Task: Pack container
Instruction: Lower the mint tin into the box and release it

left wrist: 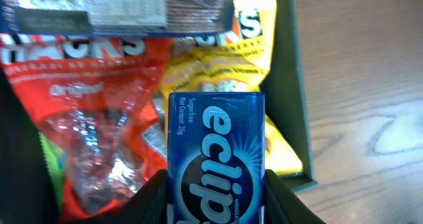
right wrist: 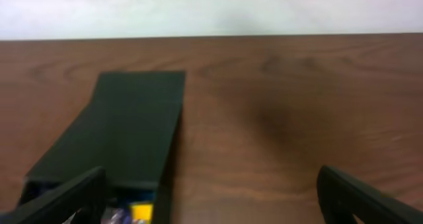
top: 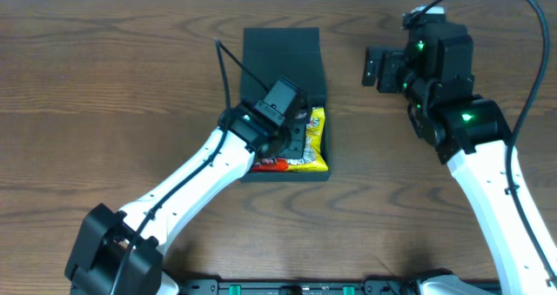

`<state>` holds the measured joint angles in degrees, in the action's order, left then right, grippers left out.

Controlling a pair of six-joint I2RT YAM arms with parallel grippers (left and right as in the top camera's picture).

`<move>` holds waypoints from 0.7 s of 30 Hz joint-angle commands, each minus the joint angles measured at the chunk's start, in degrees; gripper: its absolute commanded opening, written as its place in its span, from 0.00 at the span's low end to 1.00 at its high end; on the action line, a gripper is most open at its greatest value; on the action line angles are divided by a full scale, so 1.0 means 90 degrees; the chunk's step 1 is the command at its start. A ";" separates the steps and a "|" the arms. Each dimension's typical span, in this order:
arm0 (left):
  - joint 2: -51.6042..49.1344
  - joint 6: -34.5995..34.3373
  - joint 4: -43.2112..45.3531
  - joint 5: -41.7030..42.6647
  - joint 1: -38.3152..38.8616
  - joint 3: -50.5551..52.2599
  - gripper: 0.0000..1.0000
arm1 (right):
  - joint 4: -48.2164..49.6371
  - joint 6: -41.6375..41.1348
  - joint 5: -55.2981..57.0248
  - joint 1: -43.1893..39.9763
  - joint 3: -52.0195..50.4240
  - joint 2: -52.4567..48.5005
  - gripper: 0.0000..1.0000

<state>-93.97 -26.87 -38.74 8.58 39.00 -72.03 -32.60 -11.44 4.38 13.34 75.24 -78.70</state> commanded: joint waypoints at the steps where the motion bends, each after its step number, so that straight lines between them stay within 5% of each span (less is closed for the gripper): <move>1: -0.0109 -0.0226 -0.0061 -0.0289 0.0107 -0.0068 0.06 | -0.0124 0.0090 -0.0585 -0.0034 0.0015 0.0141 0.99; 8: -0.0369 -0.0355 0.0000 -0.0913 0.0117 -0.0061 0.06 | -0.0189 0.0095 -0.0563 -0.0034 0.0015 0.0393 0.99; 9: -0.0369 -0.0355 0.0005 -0.0940 0.0117 -0.0061 0.18 | -0.0189 0.0095 -0.0563 -0.0034 0.0015 0.0413 0.99; 10: -0.0369 -0.0355 0.0007 -0.0974 0.0117 -0.0061 0.63 | -0.0189 0.0095 -0.0563 -0.0034 0.0015 0.0413 0.99; 11: -0.0369 -0.0352 0.0007 -0.1005 0.0117 -0.0061 0.96 | -0.0189 0.0092 -0.0563 -0.0034 0.0015 0.0425 0.99; 21: -0.0226 0.0129 0.0306 -0.1433 -0.0058 -0.0136 0.95 | 0.0017 0.0095 -0.0563 -0.0034 0.0015 0.0423 0.99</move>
<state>-97.17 -28.42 -36.14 -0.10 39.72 -72.05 -33.01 -11.44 -0.30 13.34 75.24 -75.50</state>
